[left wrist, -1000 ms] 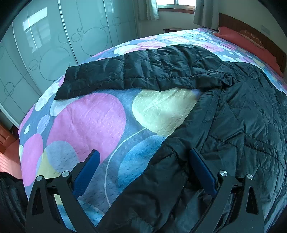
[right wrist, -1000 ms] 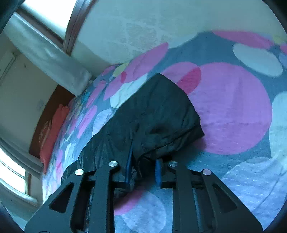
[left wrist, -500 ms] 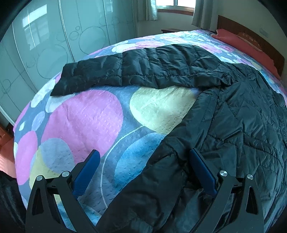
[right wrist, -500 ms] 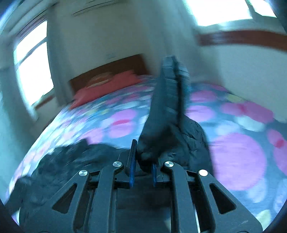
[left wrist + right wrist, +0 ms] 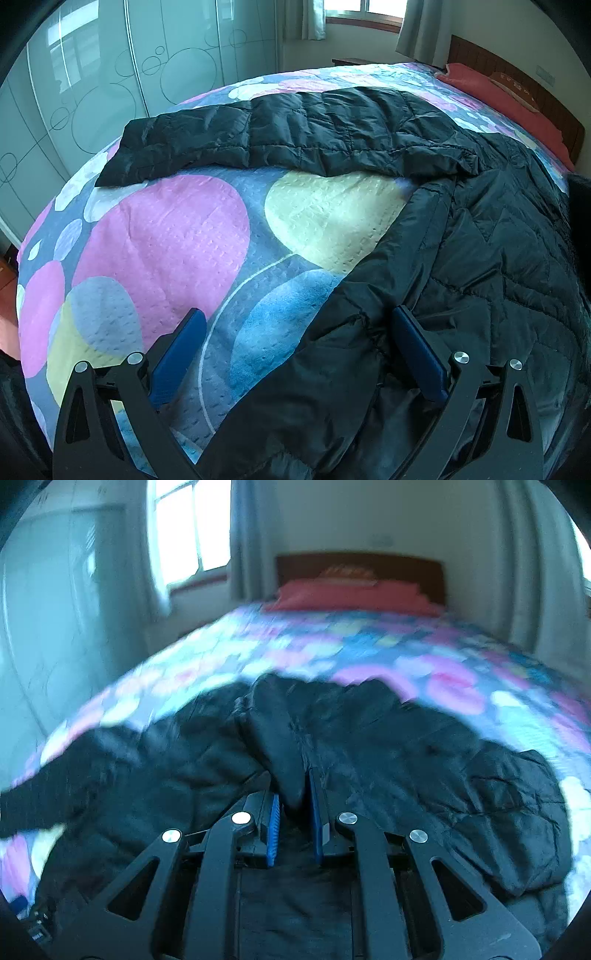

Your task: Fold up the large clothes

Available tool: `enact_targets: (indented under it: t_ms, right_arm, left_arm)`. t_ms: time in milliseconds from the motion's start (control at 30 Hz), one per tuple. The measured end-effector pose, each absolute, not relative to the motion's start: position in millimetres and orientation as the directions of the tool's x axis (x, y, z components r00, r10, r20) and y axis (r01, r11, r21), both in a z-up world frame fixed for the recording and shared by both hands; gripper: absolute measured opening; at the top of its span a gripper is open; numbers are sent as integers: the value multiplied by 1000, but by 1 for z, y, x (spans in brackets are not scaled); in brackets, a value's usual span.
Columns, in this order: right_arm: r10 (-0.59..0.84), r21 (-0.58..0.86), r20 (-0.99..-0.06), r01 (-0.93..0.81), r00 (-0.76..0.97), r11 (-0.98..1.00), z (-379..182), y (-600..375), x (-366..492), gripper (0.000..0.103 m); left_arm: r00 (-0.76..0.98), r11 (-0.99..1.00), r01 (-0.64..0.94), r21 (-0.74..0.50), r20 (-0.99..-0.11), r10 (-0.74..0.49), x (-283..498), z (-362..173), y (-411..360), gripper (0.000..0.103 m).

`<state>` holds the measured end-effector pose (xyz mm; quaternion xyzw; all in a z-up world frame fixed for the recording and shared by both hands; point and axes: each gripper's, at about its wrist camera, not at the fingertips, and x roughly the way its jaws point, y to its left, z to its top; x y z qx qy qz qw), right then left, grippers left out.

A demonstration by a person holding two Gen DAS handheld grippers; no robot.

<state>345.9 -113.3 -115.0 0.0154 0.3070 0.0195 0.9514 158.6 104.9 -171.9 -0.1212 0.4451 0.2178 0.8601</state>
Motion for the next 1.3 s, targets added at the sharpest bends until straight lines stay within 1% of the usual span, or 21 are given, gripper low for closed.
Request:
enact_targets:
  t_ms: [100, 133, 200, 267, 300, 333, 400, 433, 467, 567, 633, 667, 733, 800, 867, 933, 1067, 1133, 1200, 1233, 1300]
  right_arm:
    - [48, 0, -646, -63, 762, 998, -135, -95, 351, 15]
    - [57, -5, -683, -83, 728, 997, -144, -90, 357, 19]
    - [66, -4, -739, -102, 670, 995, -157, -87, 365, 31]
    - [133, 45, -747, -149, 651, 988, -156, -86, 361, 66]
    - [160, 65, -741, -166, 653, 984, -156, -86, 359, 67]
    - [198, 91, -722, -192, 663, 977, -149, -87, 350, 67]
    - [222, 107, -700, -208, 678, 972, -134, -94, 334, 67]
    - [229, 119, -675, -203, 702, 972, -122, -108, 322, 65]
    - [217, 125, -654, -179, 725, 976, -112, -124, 315, 60]
    - [125, 145, -630, -41, 766, 989, -94, -187, 309, 42]
    - [14, 144, -636, 102, 771, 984, -92, -239, 313, 36]
    - [-49, 152, -643, 190, 764, 970, -95, -269, 316, 35]
    - [-120, 162, -669, 301, 733, 940, -106, -313, 323, 35]
    - [-155, 143, -701, 350, 696, 926, -123, -336, 331, 35]
    - [-173, 106, -744, 370, 646, 923, -147, -345, 340, 33]
    - [-160, 115, -747, 363, 645, 925, -166, -345, 343, 33]
    - [-212, 61, -748, 382, 629, 922, -155, -335, 342, 33]
    - [-213, 67, -723, 375, 657, 925, -142, -321, 335, 34]
    - [-197, 71, -704, 343, 682, 937, -132, -308, 337, 38]
    - [-180, 73, -692, 316, 699, 946, -128, -293, 337, 44]
    - [-133, 80, -682, 255, 719, 964, -127, -264, 342, 48]
  left_arm:
    - [509, 876, -483, -15, -818, 267, 159, -172, 105, 99]
    - [509, 876, -482, -13, -818, 268, 159, -172, 105, 99]
    - [508, 876, -482, -9, -818, 271, 159, -172, 104, 99]
    - [506, 876, -482, -7, -819, 271, 159, -172, 103, 99]
    - [506, 876, -481, -7, -819, 271, 159, -172, 104, 99]
    - [506, 876, -482, -8, -819, 271, 159, -172, 104, 99]
    - [505, 876, -482, -6, -819, 272, 159, -172, 104, 99]
    - [505, 876, -482, -5, -819, 273, 159, -172, 104, 99]
    - [505, 876, -481, -5, -819, 273, 159, -173, 103, 99]
    - [504, 877, -481, -2, -819, 274, 159, -172, 103, 99]
    - [503, 877, -480, 2, -819, 277, 160, -173, 103, 99]
    - [502, 877, -480, 4, -819, 278, 160, -173, 102, 99]
    - [502, 877, -480, 6, -818, 280, 161, -173, 102, 99]
    - [499, 878, -479, 13, -819, 284, 161, -173, 102, 99]
    - [497, 878, -479, 18, -819, 288, 162, -174, 101, 99]
    - [495, 878, -478, 21, -819, 290, 162, -174, 100, 99]
    - [494, 878, -478, 26, -818, 293, 162, -174, 100, 99]
    - [494, 878, -478, 26, -819, 293, 162, -174, 100, 99]
    - [493, 878, -478, 27, -819, 293, 162, -174, 100, 99]
    - [493, 878, -477, 28, -819, 295, 162, -174, 100, 99]
    - [493, 878, -477, 27, -819, 294, 161, -173, 100, 99]
